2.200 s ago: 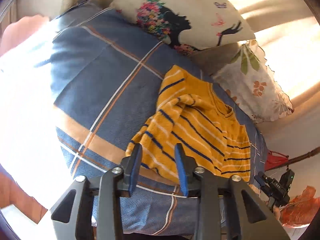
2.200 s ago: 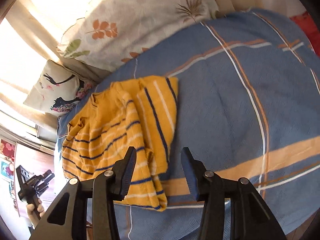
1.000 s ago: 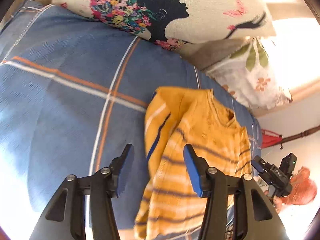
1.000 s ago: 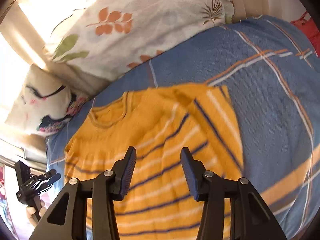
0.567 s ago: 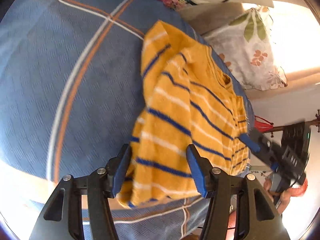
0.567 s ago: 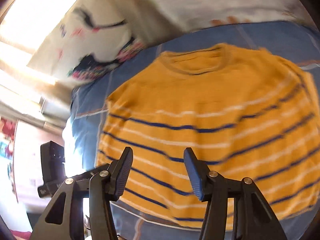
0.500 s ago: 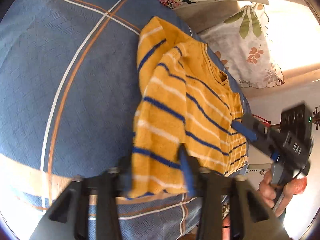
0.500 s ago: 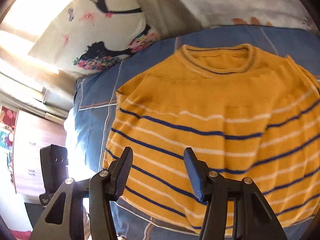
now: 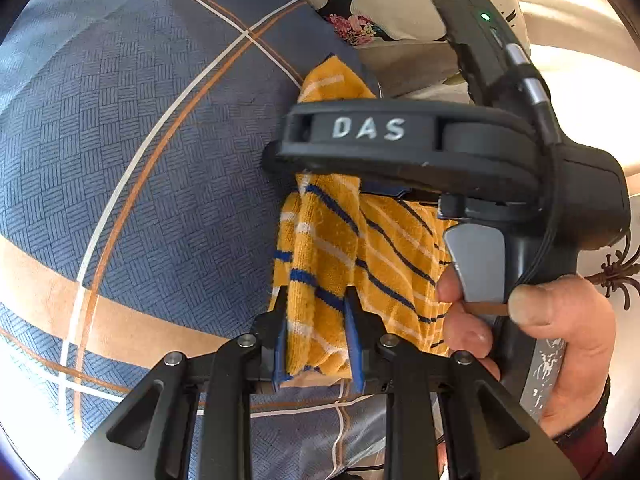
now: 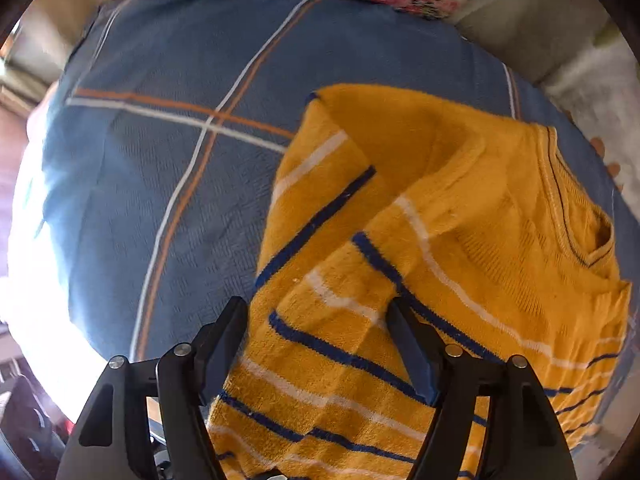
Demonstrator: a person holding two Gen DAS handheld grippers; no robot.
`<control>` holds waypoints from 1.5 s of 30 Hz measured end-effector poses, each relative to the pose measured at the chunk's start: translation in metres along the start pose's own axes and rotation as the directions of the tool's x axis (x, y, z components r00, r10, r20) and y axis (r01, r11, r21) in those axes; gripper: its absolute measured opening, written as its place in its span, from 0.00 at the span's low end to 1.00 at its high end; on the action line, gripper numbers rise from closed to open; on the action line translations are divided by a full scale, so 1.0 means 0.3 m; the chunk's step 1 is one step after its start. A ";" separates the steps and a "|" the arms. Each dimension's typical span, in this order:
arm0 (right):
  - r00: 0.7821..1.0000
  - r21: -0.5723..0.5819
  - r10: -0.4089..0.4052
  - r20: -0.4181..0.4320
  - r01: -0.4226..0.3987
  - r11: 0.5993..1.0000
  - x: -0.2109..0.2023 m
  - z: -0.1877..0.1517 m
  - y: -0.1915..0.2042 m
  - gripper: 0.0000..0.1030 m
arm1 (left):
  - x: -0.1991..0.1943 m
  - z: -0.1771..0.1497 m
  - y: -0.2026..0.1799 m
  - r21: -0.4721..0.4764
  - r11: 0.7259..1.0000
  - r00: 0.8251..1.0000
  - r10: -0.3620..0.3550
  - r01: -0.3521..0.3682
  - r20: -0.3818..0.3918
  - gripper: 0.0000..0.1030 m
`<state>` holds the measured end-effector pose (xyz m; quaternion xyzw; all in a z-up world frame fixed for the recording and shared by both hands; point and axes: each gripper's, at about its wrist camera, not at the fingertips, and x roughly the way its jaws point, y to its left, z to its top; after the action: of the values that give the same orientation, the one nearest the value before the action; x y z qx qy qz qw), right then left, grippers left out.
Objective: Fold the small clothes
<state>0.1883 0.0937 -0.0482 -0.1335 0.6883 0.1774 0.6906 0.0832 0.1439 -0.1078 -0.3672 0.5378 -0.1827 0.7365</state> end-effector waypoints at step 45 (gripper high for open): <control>0.817 0.427 0.228 0.530 -0.490 0.760 -0.097 -0.967 -1.429 0.60 | 0.451 -0.269 -0.724 0.382 0.892 0.968 0.249 -0.241 0.029 0.60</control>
<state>0.1105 -0.4190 -0.0496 0.2517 0.5443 0.1324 0.7892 0.0837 -0.1178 -0.0488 -0.1436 0.5412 -0.1937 0.8056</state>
